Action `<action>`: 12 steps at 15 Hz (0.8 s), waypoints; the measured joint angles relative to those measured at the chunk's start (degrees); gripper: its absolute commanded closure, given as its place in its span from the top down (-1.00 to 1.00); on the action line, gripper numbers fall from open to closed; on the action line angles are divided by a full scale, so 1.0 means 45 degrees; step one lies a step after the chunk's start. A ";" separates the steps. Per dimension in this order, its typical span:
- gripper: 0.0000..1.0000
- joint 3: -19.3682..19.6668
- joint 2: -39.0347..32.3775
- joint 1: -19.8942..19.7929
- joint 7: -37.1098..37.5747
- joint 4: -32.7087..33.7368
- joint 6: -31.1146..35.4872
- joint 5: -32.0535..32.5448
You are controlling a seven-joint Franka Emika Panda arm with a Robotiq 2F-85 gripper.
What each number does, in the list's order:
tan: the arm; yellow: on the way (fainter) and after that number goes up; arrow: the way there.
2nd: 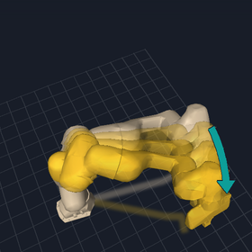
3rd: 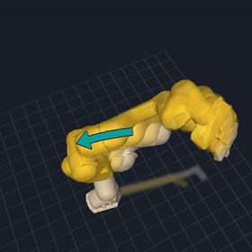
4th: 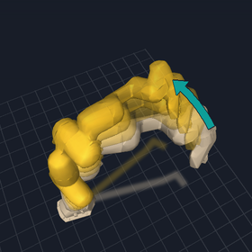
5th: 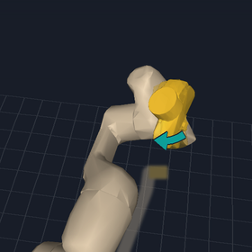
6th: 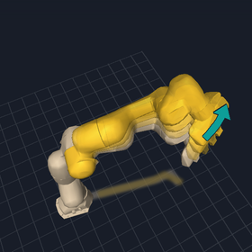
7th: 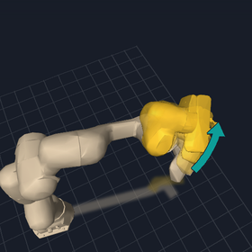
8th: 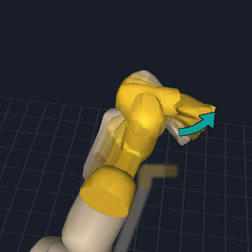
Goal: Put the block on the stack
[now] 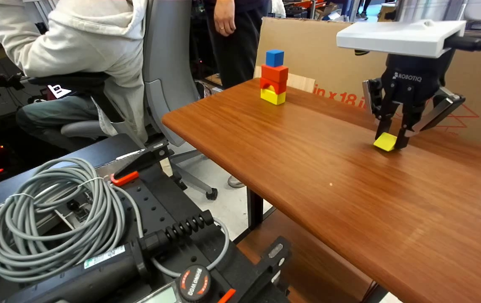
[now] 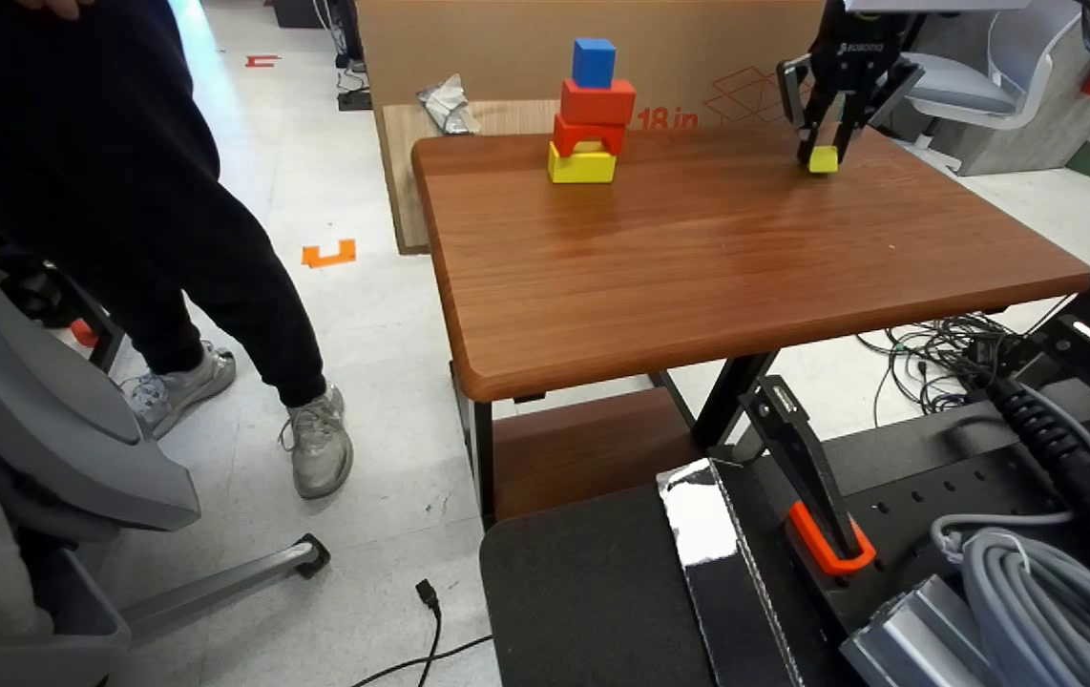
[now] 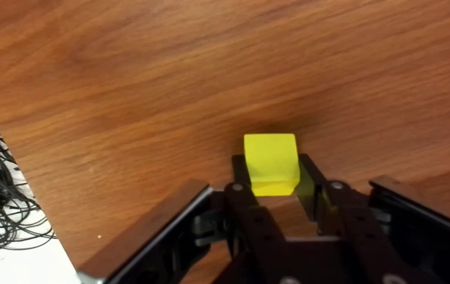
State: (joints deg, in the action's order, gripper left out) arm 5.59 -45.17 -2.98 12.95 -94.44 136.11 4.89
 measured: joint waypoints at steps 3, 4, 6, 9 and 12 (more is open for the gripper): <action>-0.83 -0.0086 0.0883 -0.0011 -0.0621 -0.0556 0.0050 -0.0127; -0.83 -0.0118 0.1348 0.0010 -0.0685 -0.0838 0.0045 -0.0128; -0.83 -0.0175 0.2349 0.0137 -0.0705 -0.1423 0.0043 -0.0128; -0.83 -0.0286 0.3818 0.0561 -0.0677 -0.2298 0.0042 -0.0124; -0.83 -0.0490 0.4975 0.1224 -0.0415 -0.3015 0.0033 -0.0047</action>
State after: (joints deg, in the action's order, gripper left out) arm 3.39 -22.78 2.53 11.08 -108.01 136.26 4.68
